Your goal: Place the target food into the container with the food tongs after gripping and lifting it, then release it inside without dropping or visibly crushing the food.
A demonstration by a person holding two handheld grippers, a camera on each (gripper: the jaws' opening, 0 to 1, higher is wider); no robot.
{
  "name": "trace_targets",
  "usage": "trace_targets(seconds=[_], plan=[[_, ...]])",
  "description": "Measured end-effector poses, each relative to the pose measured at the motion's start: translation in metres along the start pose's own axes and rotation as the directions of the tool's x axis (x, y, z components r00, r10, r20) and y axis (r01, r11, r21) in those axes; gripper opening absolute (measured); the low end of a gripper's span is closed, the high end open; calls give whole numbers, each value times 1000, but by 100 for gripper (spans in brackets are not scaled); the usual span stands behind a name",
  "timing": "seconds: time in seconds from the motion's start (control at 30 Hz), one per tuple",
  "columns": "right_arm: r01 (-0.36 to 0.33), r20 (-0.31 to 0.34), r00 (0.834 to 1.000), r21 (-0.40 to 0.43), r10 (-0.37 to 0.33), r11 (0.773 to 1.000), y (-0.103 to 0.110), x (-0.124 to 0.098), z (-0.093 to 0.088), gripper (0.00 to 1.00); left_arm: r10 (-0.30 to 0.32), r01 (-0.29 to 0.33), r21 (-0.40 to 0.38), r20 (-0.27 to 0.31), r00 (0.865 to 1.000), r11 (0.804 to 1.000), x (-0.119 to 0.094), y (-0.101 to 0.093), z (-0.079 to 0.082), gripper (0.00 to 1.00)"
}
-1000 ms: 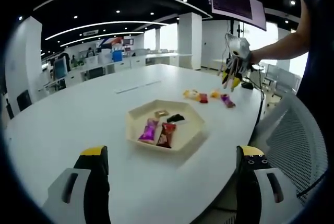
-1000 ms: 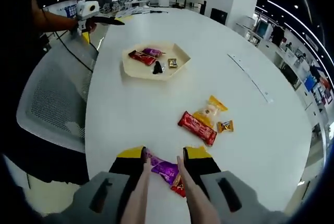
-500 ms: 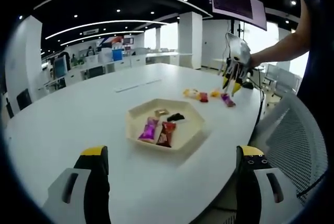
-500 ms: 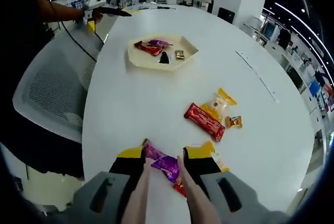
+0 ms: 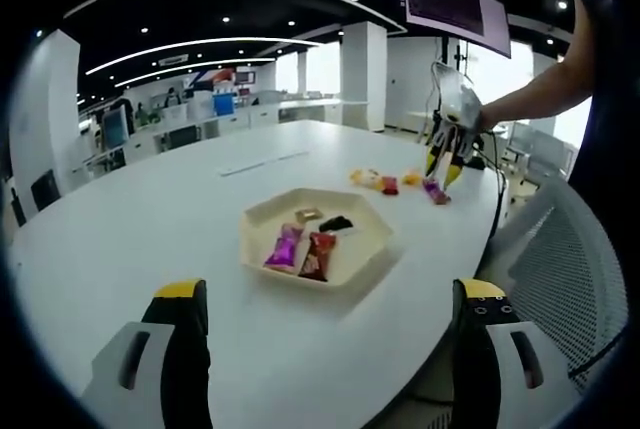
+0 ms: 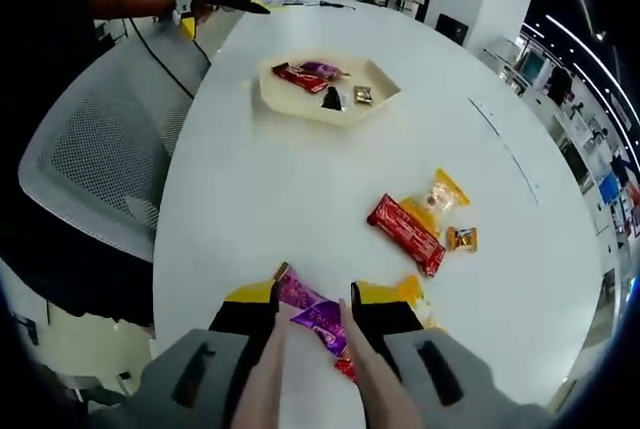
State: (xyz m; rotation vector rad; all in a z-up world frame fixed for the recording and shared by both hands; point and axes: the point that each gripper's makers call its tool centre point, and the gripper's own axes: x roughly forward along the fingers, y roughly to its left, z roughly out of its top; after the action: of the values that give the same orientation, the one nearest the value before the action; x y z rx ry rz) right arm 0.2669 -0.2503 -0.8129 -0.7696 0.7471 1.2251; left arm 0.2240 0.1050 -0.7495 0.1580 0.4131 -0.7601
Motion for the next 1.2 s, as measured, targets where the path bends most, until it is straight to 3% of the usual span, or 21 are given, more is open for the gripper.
trace_targets(seconds=[0.6, 0.7, 0.77, 0.8, 0.83, 0.9, 1.03, 1.2], plan=[[16, 1, 1000, -28, -16, 999, -3, 14, 11, 28, -6, 6, 0, -9, 1000, 1000, 1, 0, -2, 99], [27, -5, 1000, 40, -27, 999, -6, 15, 11, 27, -3, 3, 0, -8, 1000, 1000, 1, 0, -2, 99], [50, -51, 998, 236, -39, 970, -7, 12, 7, 27, -1, 1, -1, -5, 1000, 1000, 1, 0, -1, 99], [39, -60, 998, 240, -26, 970, -8, 11, 7, 27, 0, 0, -1, -4, 1000, 1000, 1, 1, -1, 99], [35, -57, 998, 215, -23, 976, -8, 11, 8, 27, 1, -1, -1, -5, 1000, 1000, 1, 0, -1, 99], [40, -27, 999, 47, -39, 998, -9, 10, 13, 27, 0, 0, -2, -3, 1000, 1000, 1, 1, -1, 99], [36, -38, 999, -56, -39, 998, -9, 7, 12, 28, -2, 2, -3, -3, 1000, 1000, 1, 1, -1, 99], [-1, -21, 1000, -123, -1, 992, -3, 0, 19, 28, -5, 5, -2, -6, 1000, 1000, 1, -1, -1, 99]])
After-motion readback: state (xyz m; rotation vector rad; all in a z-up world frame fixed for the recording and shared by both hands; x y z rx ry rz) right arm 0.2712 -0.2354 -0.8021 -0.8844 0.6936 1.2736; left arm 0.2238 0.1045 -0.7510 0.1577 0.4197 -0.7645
